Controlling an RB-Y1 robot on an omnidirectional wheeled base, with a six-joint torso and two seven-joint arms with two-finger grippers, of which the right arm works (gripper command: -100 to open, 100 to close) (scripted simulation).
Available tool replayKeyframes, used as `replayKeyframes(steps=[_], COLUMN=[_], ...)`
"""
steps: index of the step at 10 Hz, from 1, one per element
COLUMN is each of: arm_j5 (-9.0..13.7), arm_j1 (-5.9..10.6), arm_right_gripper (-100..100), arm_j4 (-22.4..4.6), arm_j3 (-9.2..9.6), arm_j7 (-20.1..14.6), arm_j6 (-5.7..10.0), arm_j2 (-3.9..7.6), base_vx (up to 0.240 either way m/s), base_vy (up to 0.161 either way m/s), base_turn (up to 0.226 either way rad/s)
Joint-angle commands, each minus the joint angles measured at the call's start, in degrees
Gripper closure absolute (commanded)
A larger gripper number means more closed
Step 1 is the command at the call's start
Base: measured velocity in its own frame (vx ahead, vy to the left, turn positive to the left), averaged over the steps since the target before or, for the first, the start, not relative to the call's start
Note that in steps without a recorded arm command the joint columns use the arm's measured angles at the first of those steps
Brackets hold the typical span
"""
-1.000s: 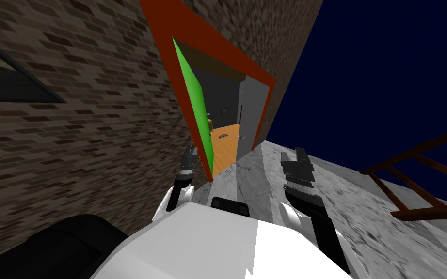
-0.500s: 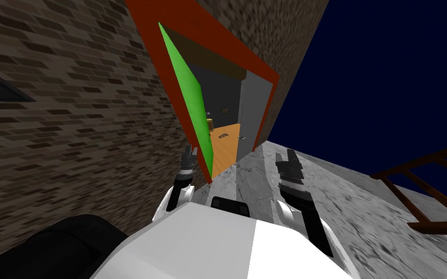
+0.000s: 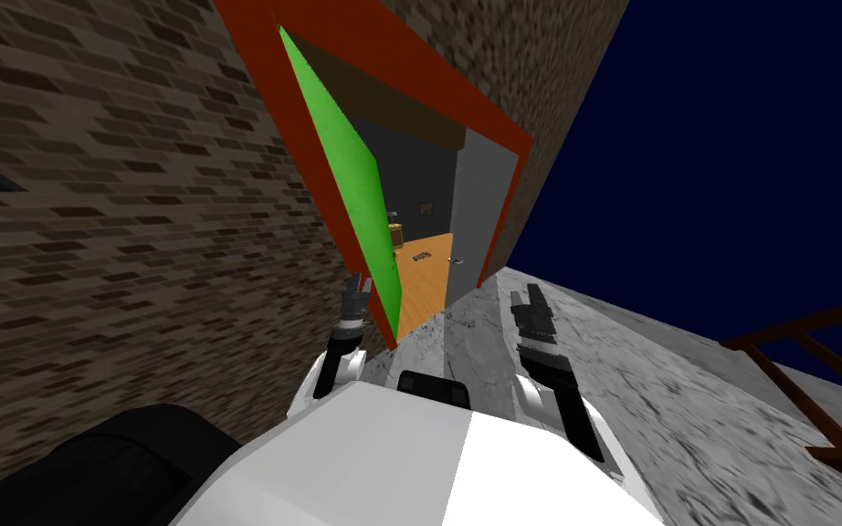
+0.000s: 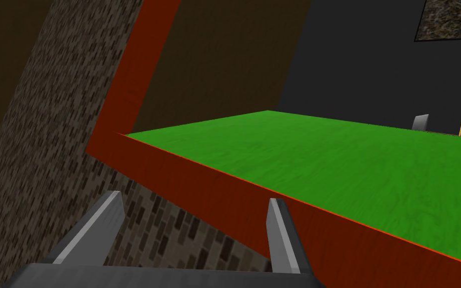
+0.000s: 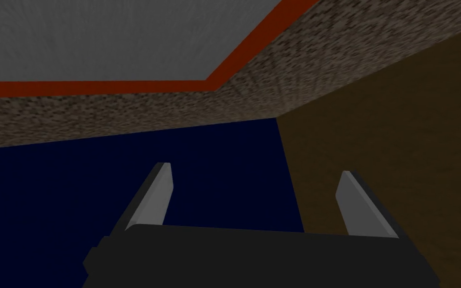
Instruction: Push the door open
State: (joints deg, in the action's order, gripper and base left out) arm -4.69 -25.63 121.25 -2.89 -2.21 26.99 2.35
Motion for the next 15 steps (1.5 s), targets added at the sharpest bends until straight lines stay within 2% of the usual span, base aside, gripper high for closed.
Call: replayKeyframes(steps=[1, 2, 15], arm_j5=[-0.33, -0.79, -4.25], arm_j1=[0.85, 1.77, 8.79], arm_right_gripper=[-100, -100, -100], arm_j4=[-1.86, -4.13, -21.53], arm_j3=[0.11, 0.33, 1.99], arm_j7=[-0.44, -0.95, -4.86], arm_j6=[0.52, 1.14, 5.86], arm_j2=[0.35, 0.72, 2.66], base_vx=[0.093, 0.128, 0.093], base_vy=[-0.051, -0.089, -0.068], base_turn=[0.049, 0.062, 0.050])
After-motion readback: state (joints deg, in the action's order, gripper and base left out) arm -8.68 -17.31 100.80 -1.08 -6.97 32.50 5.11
